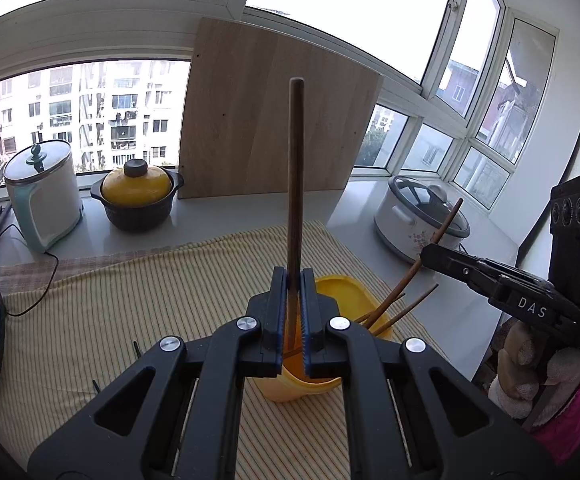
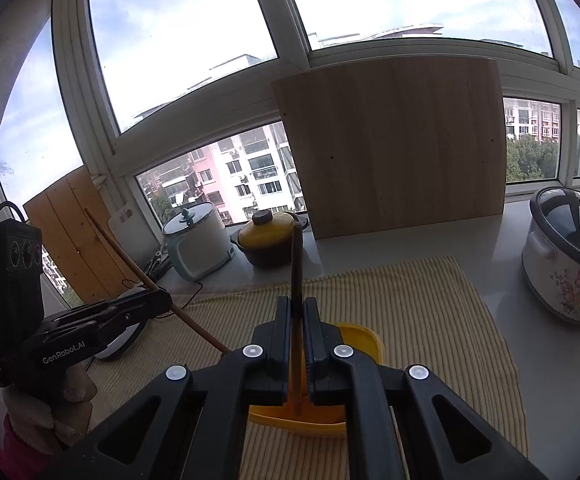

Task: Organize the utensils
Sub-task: 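Carry the chopstick with the left tool over the yellow container, then open the left tool to drop the chopstick into the container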

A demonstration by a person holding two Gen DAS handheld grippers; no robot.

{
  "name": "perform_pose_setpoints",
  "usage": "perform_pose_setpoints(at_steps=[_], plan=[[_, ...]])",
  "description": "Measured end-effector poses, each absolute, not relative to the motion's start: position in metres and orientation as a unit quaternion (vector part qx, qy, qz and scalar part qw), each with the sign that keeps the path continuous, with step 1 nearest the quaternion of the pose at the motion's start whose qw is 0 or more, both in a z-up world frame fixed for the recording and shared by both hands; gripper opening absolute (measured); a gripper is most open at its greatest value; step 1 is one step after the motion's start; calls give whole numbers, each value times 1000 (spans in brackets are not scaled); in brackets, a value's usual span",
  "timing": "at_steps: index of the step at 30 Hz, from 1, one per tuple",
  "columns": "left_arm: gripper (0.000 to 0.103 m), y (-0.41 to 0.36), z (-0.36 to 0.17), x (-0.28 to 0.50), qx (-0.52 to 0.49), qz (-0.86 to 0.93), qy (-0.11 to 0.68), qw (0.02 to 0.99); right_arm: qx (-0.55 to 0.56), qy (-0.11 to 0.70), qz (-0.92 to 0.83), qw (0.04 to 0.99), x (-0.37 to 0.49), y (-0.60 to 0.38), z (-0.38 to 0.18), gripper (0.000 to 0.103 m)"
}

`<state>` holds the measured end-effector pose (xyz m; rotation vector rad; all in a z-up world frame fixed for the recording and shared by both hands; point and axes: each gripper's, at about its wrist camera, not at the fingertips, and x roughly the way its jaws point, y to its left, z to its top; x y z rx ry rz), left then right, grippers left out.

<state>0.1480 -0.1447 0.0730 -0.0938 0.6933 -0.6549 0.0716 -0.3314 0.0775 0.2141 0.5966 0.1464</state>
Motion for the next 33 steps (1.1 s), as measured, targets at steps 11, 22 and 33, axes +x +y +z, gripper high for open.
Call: perform_pose_setpoints(at_steps=[11, 22, 33], plan=[[4, -174, 36, 161, -28, -316, 381, 869, 109, 321, 61, 939, 76, -335, 54, 4], [4, -181, 25, 157, -16, -318, 397, 861, 111, 335, 59, 934, 79, -332, 43, 7], [32, -170, 25, 154, -19, -315, 392, 864, 104, 314, 43, 943, 73, -330, 46, 62]])
